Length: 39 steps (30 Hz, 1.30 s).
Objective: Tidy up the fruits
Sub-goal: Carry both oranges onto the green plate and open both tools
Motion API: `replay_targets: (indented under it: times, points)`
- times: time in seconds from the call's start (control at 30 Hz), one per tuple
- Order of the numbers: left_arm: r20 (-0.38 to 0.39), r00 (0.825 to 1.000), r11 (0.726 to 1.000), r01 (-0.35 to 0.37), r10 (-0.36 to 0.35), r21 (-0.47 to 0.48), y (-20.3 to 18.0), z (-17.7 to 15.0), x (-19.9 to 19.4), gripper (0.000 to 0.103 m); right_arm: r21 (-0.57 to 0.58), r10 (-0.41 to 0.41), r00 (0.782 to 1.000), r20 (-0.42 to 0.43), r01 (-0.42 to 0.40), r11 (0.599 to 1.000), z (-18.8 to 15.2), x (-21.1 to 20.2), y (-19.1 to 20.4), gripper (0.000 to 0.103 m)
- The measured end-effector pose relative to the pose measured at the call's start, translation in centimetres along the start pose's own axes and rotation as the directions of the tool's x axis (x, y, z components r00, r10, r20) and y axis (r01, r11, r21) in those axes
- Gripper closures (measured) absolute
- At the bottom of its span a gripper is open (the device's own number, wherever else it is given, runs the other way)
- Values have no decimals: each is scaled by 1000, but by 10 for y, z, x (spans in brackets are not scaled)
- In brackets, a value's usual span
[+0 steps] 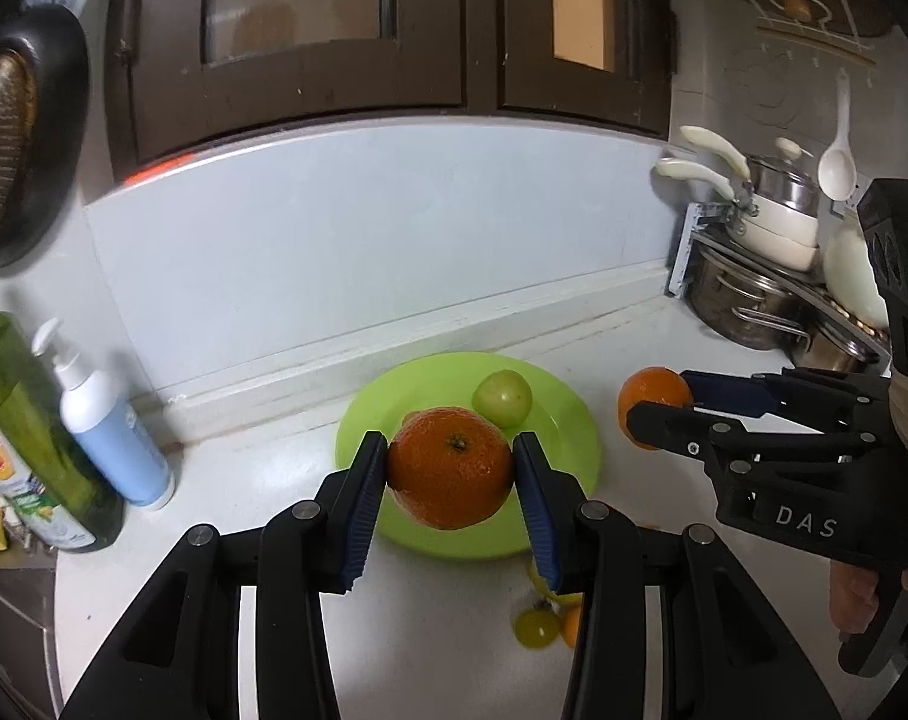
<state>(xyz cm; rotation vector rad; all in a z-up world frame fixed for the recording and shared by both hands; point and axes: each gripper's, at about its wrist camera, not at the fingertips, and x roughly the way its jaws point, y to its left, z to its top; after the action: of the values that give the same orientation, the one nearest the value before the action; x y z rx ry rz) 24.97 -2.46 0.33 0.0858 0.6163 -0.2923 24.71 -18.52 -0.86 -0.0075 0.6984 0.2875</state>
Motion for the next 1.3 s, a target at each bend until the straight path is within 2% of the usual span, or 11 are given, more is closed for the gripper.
replay_targets:
  times: [0.17, 0.3, 0.7, 1.07, 1.3]
  points:
    - [-64, 998, 999, 22, -23, -28, 15, 12, 36, 60, -15, 17, 999, -28, -17, 1000, 21, 29, -8, 61]
    - [-116, 992, 998, 43, -47, -42, 22, 13, 64, 60, -25, 21, 996, -83, -24, 999, 31, 56, -11, 61]
    - [-254, 965, 997, 64, -73, -44, 27, 2, 128, 60, 14, 41, 965, -260, -38, 999, 25, 131, -32, 61]
    - [-334, 939, 997, 69, -78, -40, 28, -11, 160, 60, 2, 34, 944, -327, -35, 999, 17, 156, -35, 61]
    - [-343, 936, 996, 64, -81, -62, 31, -18, 166, 60, -10, 31, 942, -335, -37, 999, 18, 161, -31, 60]
